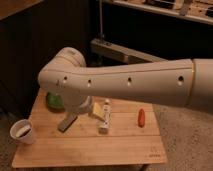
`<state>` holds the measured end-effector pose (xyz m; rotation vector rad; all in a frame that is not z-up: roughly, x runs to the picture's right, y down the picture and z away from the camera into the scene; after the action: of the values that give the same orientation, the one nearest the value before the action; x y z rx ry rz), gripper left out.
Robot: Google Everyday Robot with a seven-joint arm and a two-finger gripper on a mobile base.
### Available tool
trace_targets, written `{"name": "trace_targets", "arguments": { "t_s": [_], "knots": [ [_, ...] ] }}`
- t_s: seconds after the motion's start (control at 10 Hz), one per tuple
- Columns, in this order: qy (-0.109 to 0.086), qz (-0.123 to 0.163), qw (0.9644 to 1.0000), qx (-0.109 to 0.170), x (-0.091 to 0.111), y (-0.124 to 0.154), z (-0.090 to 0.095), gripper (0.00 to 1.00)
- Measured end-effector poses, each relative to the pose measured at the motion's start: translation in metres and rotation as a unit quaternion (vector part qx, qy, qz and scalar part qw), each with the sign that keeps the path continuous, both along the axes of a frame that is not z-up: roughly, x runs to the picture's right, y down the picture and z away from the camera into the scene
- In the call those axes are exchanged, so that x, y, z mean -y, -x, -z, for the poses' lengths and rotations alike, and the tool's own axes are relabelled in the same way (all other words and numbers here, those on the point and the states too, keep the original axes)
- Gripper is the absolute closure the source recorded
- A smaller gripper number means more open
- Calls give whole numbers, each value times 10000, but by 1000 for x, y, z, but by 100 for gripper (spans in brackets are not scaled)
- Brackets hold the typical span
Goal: Move the arm in a circular motion
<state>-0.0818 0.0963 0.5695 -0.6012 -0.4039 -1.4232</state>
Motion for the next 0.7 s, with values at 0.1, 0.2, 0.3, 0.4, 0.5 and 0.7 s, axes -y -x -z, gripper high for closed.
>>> {"name": "trace_targets", "arguments": {
  "t_s": [0.1, 0.2, 0.3, 0.4, 0.5, 0.7],
  "knots": [
    [25, -3, 10000, 7, 14, -3, -11, 20],
    [31, -9, 10000, 17, 24, -2, -18, 20],
    [48, -11, 10000, 32, 28, 1, -22, 20],
    [61, 9, 10000, 64, 34, 14, -27, 20],
    [71, 29, 9999, 66, 36, 28, -30, 20],
    [75, 33, 9999, 67, 42, 53, -34, 20]
  ]
}}
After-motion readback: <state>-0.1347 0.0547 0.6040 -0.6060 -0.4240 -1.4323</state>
